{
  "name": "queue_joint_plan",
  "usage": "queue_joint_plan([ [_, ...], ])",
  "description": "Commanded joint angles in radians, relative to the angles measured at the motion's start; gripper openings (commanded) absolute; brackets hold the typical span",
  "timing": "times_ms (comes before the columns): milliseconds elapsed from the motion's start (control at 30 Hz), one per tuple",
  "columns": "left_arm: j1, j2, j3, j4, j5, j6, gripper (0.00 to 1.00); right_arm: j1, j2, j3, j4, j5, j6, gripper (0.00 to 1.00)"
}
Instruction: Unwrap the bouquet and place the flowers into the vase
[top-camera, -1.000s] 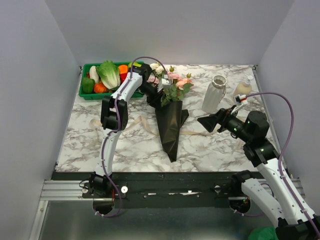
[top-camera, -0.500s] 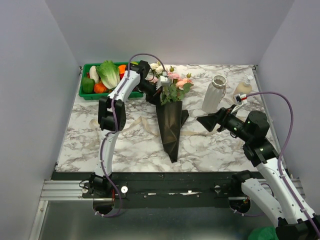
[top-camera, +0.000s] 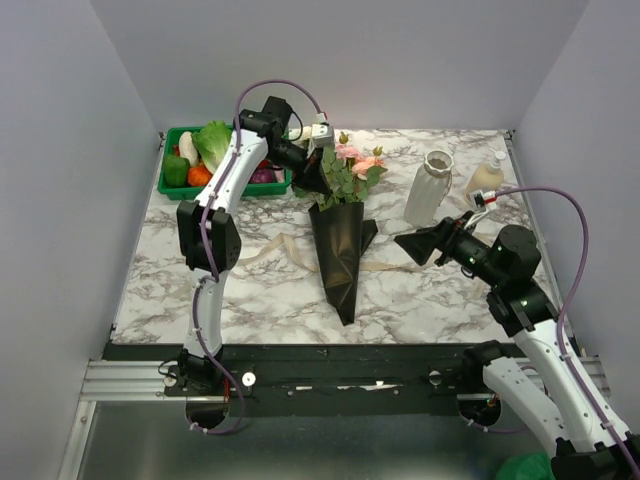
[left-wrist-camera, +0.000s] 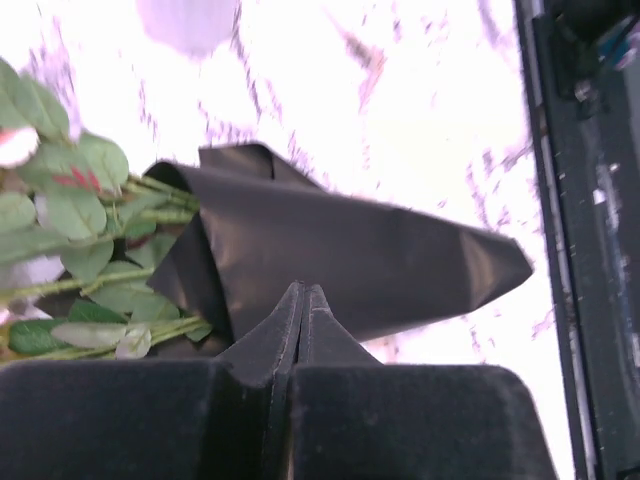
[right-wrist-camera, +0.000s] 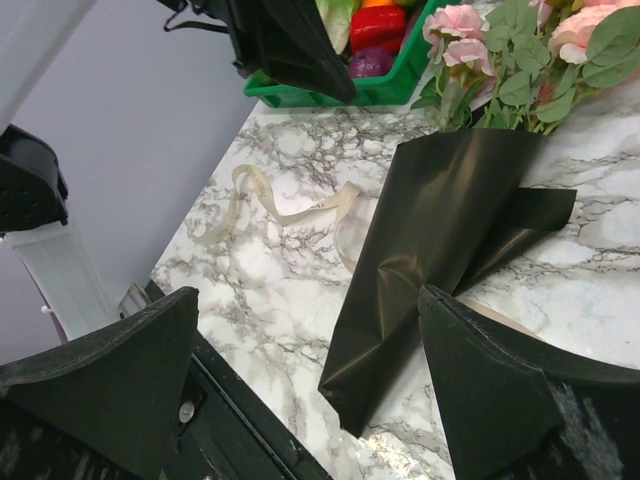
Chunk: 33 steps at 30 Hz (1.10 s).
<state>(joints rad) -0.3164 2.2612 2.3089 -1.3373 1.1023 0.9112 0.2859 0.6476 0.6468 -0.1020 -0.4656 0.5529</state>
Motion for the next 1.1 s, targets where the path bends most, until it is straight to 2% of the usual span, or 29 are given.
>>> queue_joint_plan([
  [0, -0.004, -0.085, -0.020, -0.175, 0.058, -0.008, 0.17, -0.002, -0.019, -0.016, 0.019, -0.021, 0.012, 0.97],
  [100, -0.001, -0.028, -0.008, -0.177, -0.020, -0.031, 0.44, -0.002, -0.023, -0.019, 0.019, -0.025, 0.009, 0.97],
  [233, 0.013, 0.096, 0.058, -0.177, -0.087, -0.073, 0.56, -0.002, -0.028, -0.021, 0.018, -0.025, 0.002, 0.97],
  [267, 0.016, 0.115, 0.072, -0.177, -0.094, -0.083, 0.65, -0.002, -0.028, -0.021, 0.018, -0.025, 0.001, 0.97],
  [300, 0.016, 0.127, 0.084, -0.177, -0.102, -0.087, 0.69, -0.002, -0.028, -0.022, 0.018, -0.025, -0.001, 0.97],
  [833, 0.040, 0.253, 0.104, -0.122, -0.133, -0.106, 0.71, -0.002, 0.000, -0.012, 0.051, -0.084, 0.008, 0.98],
  [1067, 0.039, 0.290, 0.112, -0.161, -0.076, -0.055, 0.71, -0.002, 0.014, -0.007, 0.070, -0.114, 0.010, 0.98],
])
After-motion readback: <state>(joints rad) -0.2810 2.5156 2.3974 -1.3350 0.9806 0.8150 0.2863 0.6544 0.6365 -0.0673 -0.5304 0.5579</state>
